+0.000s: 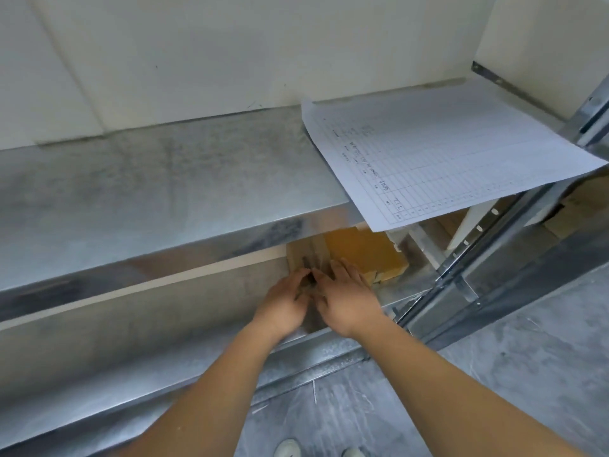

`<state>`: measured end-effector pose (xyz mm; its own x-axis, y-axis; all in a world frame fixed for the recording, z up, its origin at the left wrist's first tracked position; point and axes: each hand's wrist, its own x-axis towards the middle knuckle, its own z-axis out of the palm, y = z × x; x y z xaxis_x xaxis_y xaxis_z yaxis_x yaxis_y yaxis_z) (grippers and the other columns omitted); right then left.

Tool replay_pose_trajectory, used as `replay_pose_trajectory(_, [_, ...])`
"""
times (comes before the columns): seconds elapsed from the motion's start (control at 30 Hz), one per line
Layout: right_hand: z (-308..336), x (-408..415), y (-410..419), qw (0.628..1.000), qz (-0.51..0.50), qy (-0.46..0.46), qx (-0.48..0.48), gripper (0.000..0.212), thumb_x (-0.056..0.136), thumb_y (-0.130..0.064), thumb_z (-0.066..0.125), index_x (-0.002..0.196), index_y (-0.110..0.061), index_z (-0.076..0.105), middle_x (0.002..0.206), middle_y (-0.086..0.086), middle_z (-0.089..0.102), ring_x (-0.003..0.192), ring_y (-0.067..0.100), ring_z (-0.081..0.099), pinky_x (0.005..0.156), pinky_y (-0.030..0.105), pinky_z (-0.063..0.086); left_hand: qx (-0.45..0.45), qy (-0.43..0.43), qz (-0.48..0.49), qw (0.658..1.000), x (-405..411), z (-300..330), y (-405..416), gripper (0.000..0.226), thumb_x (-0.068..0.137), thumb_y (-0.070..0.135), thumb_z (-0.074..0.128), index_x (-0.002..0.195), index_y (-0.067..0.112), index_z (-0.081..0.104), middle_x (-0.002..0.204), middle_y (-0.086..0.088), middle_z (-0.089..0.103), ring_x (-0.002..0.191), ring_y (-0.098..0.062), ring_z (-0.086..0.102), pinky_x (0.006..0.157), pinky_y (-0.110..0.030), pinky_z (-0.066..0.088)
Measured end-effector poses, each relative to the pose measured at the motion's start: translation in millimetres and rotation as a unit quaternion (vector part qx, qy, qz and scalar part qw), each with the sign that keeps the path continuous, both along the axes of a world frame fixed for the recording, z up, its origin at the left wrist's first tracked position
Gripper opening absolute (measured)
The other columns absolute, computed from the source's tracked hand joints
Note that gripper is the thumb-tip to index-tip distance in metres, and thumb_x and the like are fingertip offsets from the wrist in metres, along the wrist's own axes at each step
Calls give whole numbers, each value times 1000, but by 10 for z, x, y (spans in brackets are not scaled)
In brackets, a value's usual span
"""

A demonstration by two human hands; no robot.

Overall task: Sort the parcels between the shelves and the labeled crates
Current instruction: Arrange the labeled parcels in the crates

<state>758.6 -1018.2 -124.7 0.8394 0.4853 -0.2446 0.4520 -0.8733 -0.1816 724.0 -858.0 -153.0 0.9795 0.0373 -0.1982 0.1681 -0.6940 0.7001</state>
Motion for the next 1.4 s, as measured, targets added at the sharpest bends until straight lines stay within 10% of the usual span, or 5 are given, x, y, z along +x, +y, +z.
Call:
replay_pose_trajectory(0.2, [-94, -6, -165, 994, 44, -57, 89, 18, 96, -21, 57, 108, -13, 67, 115, 16, 57, 102, 42, 57, 85, 43, 47, 34, -60, 104, 992, -225, -67, -234, 16, 85, 32, 55, 92, 19, 61, 86, -7, 68, 80, -29, 64, 68, -38, 51])
replay_pose_trajectory(0.37, [-55, -25, -338, 987, 7, 27, 157, 86, 92, -23, 71, 159, -31, 17, 147, 14, 32, 107, 32, 63, 89, 39, 53, -7, -41, 216, 976, -415, -30, -455, 50, 78, 13, 68, 117, 21, 36, 79, 1, 66, 69, -24, 66, 59, -40, 54])
replay_pose_trajectory(0.57, [-73, -93, -499, 962, 33, 77, 261, 124, 81, -25, 81, 153, -51, -16, 141, 11, 49, 109, 30, 65, 86, 44, 58, 34, -29, 248, 968, -713, 110, -678, 116, 76, 18, 75, 152, 48, -7, 78, 2, 69, 69, -24, 66, 56, -31, 45])
replay_pose_trajectory(1.07, [323, -881, -126, 861, 228, 112, 440, 21, 98, -56, 53, 94, -38, 43, 87, -19, 54, 83, -1, 52, 69, 22, 40, 55, -158, 381, 909, -2067, 779, -616, 35, 90, 76, 30, 97, 42, 35, 66, 13, 59, 54, -13, 52, 53, -34, 37])
replay_pose_trajectory(1.4, [559, -1711, 437, 834, 327, 250, 366, 113, 79, -22, 85, 148, -70, 9, 105, -22, 64, 96, 4, 67, 84, 29, 57, 14, -162, 465, 870, -3261, 904, -417, 103, 76, 32, 84, 142, 67, 12, 97, 21, 73, 78, -3, 72, 71, -28, 59])
